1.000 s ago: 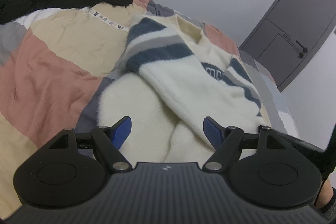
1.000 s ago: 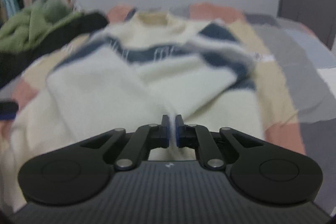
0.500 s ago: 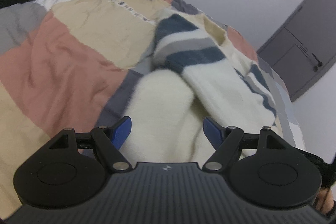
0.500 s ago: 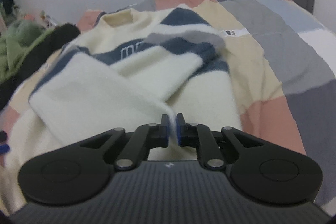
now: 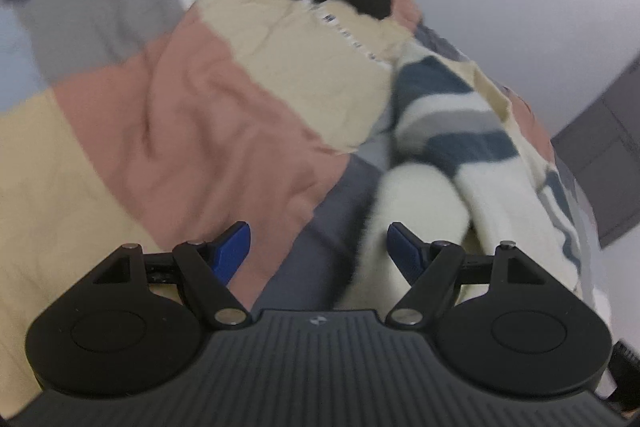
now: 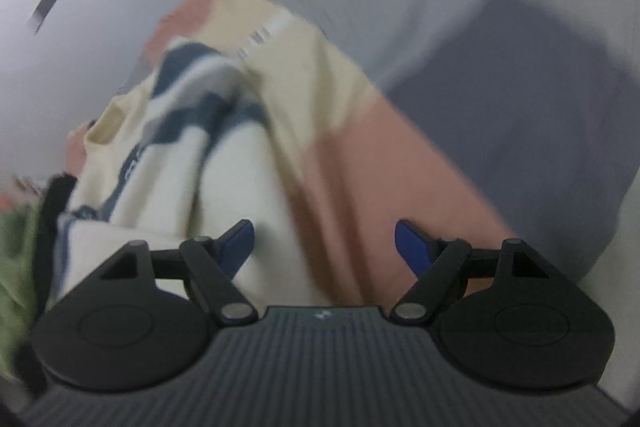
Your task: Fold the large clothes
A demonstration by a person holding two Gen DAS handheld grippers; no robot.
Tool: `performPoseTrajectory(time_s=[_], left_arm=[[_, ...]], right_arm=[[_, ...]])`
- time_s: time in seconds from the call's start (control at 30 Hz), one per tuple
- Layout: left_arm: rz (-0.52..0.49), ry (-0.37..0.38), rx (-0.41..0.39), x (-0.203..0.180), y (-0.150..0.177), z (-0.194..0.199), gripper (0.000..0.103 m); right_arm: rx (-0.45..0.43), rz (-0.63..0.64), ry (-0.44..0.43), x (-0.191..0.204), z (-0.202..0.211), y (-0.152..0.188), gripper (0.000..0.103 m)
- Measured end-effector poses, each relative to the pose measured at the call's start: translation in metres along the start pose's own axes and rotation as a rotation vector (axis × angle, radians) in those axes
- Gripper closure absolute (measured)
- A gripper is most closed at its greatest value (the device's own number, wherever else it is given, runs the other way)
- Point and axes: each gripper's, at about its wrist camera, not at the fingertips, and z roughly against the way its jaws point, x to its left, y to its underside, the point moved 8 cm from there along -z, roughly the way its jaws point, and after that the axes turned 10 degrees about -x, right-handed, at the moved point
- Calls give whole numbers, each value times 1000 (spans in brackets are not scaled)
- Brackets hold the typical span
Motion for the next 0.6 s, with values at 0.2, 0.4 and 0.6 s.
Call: performPoseTrajectory(time_s=[0.2, 0.4, 0.6], left_arm=[[156, 142, 111, 1, 21, -9, 24], [255, 319, 187, -22, 36, 2, 24], [145, 306, 274, -44, 64, 15, 24]], right_arm=[[155, -182, -174, 2, -3, 21, 21], [141, -100, -215, 20, 15, 35, 21], [117, 48, -233, 42, 41, 51, 21]])
